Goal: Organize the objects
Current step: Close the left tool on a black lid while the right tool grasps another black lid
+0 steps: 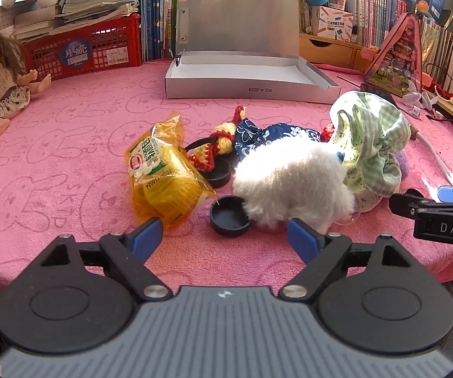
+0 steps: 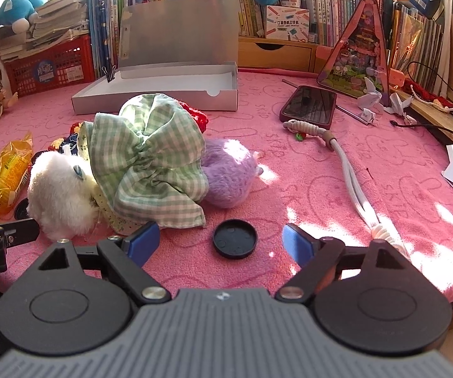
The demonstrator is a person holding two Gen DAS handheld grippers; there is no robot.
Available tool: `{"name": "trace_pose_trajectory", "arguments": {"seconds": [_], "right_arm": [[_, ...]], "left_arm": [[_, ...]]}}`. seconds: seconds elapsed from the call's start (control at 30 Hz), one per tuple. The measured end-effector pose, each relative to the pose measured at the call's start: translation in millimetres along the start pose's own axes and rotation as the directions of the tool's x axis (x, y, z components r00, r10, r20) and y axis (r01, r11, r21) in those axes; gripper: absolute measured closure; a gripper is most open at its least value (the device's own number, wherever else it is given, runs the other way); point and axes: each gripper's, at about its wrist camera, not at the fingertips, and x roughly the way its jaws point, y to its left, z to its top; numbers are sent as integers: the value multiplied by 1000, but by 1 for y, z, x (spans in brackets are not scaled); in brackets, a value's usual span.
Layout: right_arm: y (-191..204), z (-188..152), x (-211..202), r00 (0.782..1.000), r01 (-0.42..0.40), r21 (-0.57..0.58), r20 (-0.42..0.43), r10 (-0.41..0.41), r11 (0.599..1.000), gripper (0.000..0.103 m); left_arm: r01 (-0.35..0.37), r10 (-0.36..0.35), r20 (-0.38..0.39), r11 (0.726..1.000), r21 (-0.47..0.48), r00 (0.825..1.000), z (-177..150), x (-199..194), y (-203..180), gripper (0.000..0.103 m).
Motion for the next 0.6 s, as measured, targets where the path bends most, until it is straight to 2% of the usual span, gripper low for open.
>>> {"name": "trace_pose_trajectory", "arguments": {"seconds": [0.13,0.17,0.33,0.37,0.43,0.5,0.6], "right_arm": [[-4,-1,1,1000,10,21,2,-11,1000,25],[-4,-1,1,1000,11,22,3,-11,1000,27],[-7,-3,3,1000,27,22,-9,-27,999,42],[-8,-4,4,1000,28,28,-13,-28,999,48],[-8,-4,4,999,32,31,-11,-31,999,50],[-7,-4,4,999,36,22,-12,-35,999,51],[-6,-5,4,999,34,15,-11,-33,999,53]], "left_arm": [[-4,4,-3,1000,18,1000,-1,0,-2,47],[-5,5,-5,1000,24,1000,-1,0,-2,50],[-2,2,-11,1000,11,1000,-1,4,2,52],[-1,1,-8,1000,10,1000,0,4,2,52],[5,-5,-6,1000,9,1000,1,6,3,55],[12,-12,-10,1000,5,1000,1,9,4,65],[5,-5,-3,1000,14,1000,2,11,2,67]]}}
